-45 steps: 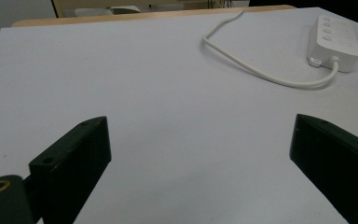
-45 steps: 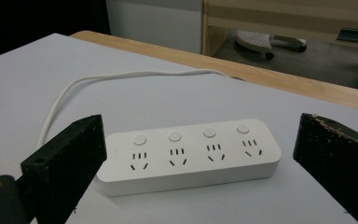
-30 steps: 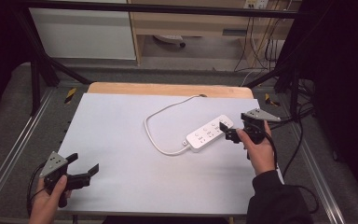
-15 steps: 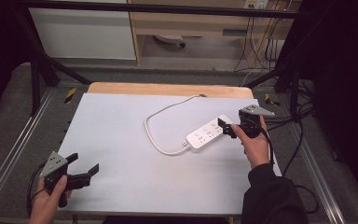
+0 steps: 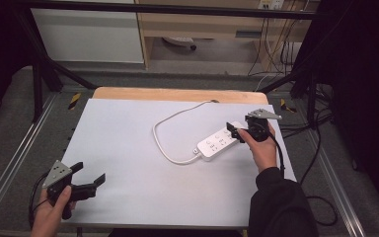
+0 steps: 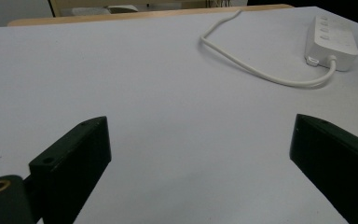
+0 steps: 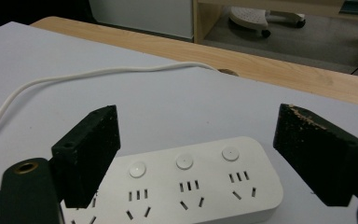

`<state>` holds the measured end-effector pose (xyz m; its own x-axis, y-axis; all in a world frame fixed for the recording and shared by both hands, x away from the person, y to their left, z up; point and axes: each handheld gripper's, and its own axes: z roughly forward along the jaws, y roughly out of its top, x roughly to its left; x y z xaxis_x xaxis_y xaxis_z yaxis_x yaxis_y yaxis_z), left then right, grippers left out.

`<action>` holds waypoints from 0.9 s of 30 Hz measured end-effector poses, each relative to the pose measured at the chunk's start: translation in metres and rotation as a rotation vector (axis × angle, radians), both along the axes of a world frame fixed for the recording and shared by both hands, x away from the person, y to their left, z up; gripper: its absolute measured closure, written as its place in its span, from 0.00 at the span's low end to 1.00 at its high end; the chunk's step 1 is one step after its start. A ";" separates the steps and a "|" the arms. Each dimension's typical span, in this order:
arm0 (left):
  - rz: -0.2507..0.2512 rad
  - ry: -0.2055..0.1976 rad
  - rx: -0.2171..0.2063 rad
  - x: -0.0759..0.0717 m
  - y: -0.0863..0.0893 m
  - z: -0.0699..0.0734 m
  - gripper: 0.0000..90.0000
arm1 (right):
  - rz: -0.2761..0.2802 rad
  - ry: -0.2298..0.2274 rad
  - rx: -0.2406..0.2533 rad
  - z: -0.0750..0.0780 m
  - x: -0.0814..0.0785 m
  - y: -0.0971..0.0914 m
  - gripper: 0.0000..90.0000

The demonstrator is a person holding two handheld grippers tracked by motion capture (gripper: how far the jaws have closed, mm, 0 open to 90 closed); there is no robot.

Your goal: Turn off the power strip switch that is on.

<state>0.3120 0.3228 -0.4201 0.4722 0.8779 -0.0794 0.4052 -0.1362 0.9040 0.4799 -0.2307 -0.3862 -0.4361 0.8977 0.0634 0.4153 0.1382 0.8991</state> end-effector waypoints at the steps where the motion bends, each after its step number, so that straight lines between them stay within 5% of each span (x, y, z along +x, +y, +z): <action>1: 0.001 0.000 0.000 0.000 0.000 0.000 0.05 | -0.002 0.004 0.007 -0.001 0.001 0.001 0.17; 9: -0.002 -0.001 0.001 0.000 -0.001 0.000 0.05 | -0.026 0.001 0.017 -0.004 0.008 0.004 0.24; 11: -0.002 -0.002 0.002 0.000 -0.001 0.000 0.05 | -0.028 -0.010 0.018 -0.005 0.008 0.006 0.32; 12: -0.001 -0.002 0.000 0.000 -0.001 0.000 0.05 | -0.010 -0.019 0.034 -0.006 0.008 0.008 0.47; 16: 0.000 -0.007 -0.002 0.000 -0.001 0.001 0.05 | 0.003 -0.021 0.072 -0.005 0.008 0.011 0.61; 27: -0.013 -0.009 0.003 -0.001 -0.003 0.001 0.05 | 0.035 -0.029 0.094 -0.003 0.007 0.017 0.87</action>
